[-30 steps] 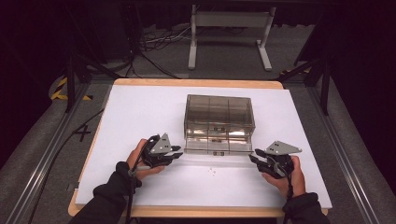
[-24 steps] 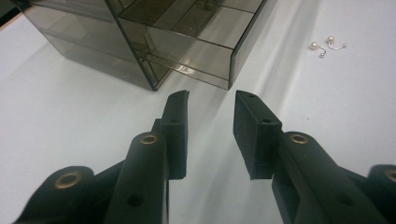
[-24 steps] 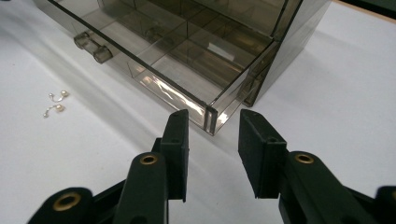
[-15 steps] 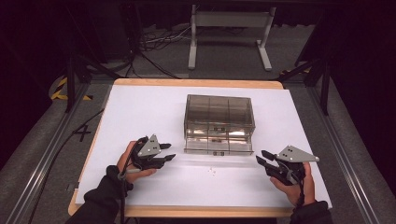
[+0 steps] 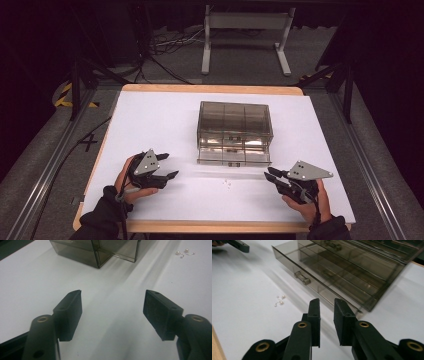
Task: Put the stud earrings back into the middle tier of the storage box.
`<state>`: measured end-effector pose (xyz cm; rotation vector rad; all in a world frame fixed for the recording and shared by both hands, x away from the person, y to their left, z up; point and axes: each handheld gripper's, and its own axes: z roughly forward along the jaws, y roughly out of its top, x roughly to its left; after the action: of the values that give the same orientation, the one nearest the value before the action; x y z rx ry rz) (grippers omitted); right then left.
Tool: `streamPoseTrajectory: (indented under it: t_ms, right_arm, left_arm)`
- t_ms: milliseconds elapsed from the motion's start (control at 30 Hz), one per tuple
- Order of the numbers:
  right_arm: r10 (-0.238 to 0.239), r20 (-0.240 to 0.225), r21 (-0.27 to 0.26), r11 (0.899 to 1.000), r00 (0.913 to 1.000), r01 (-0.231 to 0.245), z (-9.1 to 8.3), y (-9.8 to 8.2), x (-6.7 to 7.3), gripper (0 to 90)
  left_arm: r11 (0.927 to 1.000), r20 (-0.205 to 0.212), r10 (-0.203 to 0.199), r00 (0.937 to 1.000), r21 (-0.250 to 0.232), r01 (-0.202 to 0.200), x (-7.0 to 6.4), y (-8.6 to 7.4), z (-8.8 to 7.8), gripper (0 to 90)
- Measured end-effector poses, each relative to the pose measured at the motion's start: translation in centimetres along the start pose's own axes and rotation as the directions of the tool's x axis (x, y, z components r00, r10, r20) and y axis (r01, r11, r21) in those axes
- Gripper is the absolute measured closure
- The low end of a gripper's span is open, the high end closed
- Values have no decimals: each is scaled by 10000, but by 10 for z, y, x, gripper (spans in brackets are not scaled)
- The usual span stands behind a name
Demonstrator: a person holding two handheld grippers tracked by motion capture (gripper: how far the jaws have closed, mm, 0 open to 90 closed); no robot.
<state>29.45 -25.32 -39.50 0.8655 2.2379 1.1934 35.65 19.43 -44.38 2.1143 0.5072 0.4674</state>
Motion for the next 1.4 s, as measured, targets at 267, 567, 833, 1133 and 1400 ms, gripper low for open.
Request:
streamPoseTrajectory:
  t_ms: [267,567,833,1133,1400]
  right_arm:
    - [-677,-1314,479,9961,9890,746,39,5,19,738]
    - [-1373,-2496,1066,9800,9586,1681,89,4,37,725]
    - [-1206,-2806,1097,9816,9522,1566,103,2,39,721]
    - [-1182,-2938,1141,9809,9485,1575,106,2,40,805]
    - [-985,-2849,1199,9832,9535,1374,104,1,40,863]
  left_arm:
    - [9989,-51,-360,9993,-292,358,-5,-11,-13,249]
    - [9946,-159,-962,9952,-394,956,-6,-26,-20,212]
    - [9965,-364,-804,9961,-246,796,-10,-27,-18,183]
    - [9966,-189,-822,9964,20,822,-9,-26,-15,173]
    - [9925,-150,-1209,9925,-182,1207,-5,-27,-17,162]
